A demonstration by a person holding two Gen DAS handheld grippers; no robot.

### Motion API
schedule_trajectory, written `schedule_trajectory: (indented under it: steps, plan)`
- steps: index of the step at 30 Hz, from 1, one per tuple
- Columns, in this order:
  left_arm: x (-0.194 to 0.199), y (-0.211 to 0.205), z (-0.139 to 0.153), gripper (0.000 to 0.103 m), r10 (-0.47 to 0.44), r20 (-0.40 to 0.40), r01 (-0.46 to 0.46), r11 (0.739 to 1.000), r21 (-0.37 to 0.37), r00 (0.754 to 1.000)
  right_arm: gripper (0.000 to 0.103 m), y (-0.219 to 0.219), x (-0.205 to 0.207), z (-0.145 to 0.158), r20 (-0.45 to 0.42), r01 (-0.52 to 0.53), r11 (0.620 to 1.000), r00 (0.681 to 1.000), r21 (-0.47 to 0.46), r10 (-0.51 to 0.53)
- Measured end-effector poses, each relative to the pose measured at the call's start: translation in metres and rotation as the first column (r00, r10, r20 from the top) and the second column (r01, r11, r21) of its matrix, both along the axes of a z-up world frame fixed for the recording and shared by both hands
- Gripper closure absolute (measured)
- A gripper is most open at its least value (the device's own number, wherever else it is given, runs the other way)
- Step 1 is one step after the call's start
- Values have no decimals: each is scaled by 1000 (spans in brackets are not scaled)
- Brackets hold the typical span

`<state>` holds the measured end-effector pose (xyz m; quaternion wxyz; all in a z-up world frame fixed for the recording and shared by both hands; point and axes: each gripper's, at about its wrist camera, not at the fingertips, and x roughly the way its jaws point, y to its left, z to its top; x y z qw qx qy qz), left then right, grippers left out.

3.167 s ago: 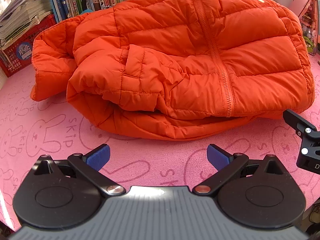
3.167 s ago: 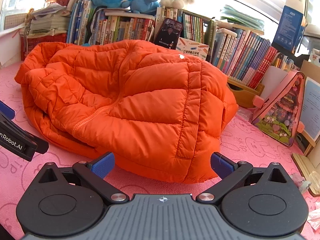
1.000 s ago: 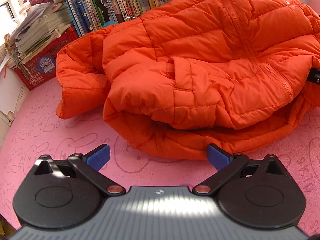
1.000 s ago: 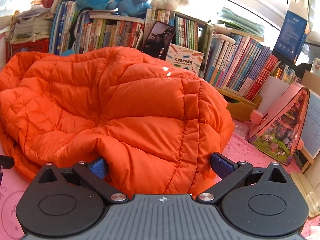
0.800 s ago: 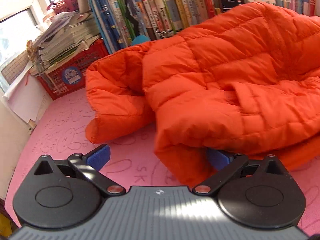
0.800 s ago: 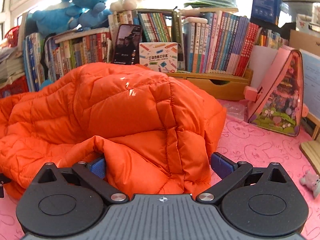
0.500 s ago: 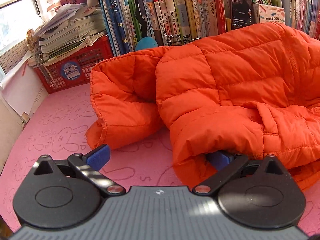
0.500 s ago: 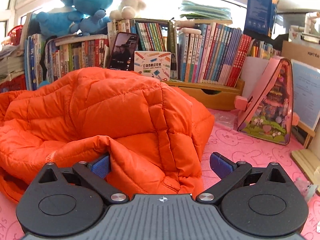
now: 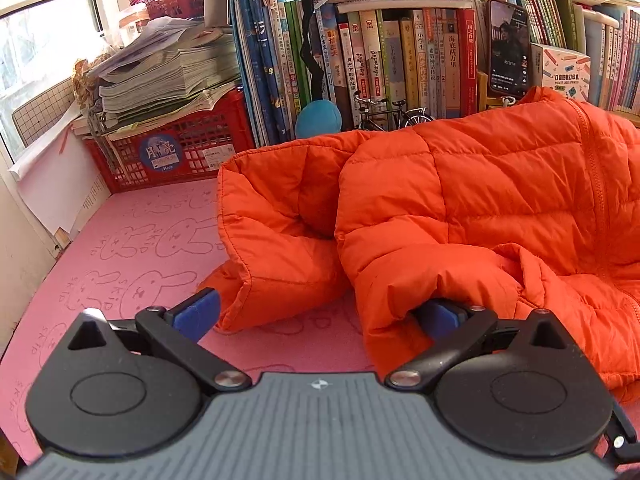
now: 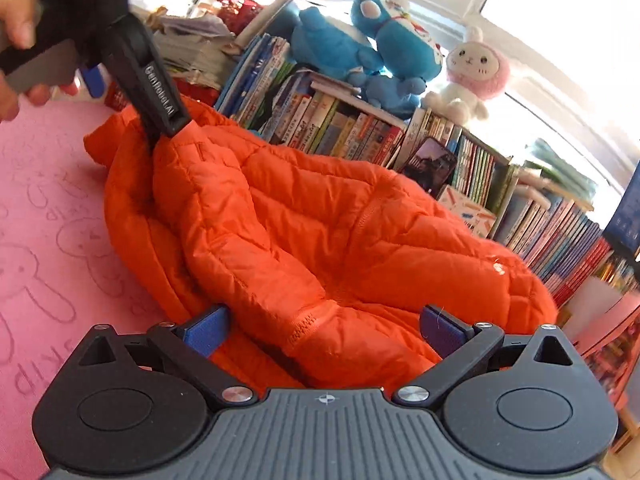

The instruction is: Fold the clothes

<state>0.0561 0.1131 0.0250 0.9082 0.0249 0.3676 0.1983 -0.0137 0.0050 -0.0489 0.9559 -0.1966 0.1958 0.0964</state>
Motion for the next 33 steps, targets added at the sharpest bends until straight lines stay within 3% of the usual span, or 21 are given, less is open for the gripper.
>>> schedule_trajectory:
  steps: [1, 2, 3, 5, 10, 14, 18, 23, 26, 29, 33]
  plan:
    - [-2, -3, -2, 0, -8, -3, 8, 1000, 13, 1000, 6, -3, 12, 1, -59, 11, 998, 998, 63, -8]
    - [-5, -7, -4, 0, -19, -4, 19, 999, 26, 1000, 17, -5, 24, 0, -110, 32, 994, 994, 109, -20]
    - [-8, -11, -6, 0, -30, -5, 31, 999, 39, 1000, 37, -7, 34, 0, -148, 52, 989, 989, 139, -31]
    - [-16, -19, -9, 0, -60, 6, 60, 997, 57, 998, 48, -17, 46, 7, -194, 72, 973, 981, 219, -29]
    - [-32, -49, -12, 0, -213, 33, 210, 975, 79, 977, 53, -48, 67, 44, -214, 89, 901, 977, 424, 4]
    - [-30, -74, -14, 0, -296, 52, 288, 950, 118, 954, 53, -70, 98, 58, -286, 156, 839, 958, 521, 0]
    - [-24, -96, -35, 0, -306, 21, 297, 937, 184, 952, 53, -89, 129, 52, -406, 242, 742, 913, 624, 43]
    - [-18, -112, -64, 0, -279, 49, 243, 900, 361, 959, 51, -106, 139, 38, -475, 305, 626, 872, 718, 121]
    - [-5, -111, -68, 0, -271, 71, 227, 901, 369, 960, 51, -111, 137, 33, -478, 306, 613, 868, 729, 135]
    - [5, -92, -60, 0, -202, 127, 150, 930, 335, 971, 48, -114, 131, 31, -469, 290, 625, 872, 725, 139]
    - [1, -46, -32, 0, -81, 236, 37, 981, 189, 968, 34, -113, 114, 33, -429, 221, 707, 894, 672, 128]
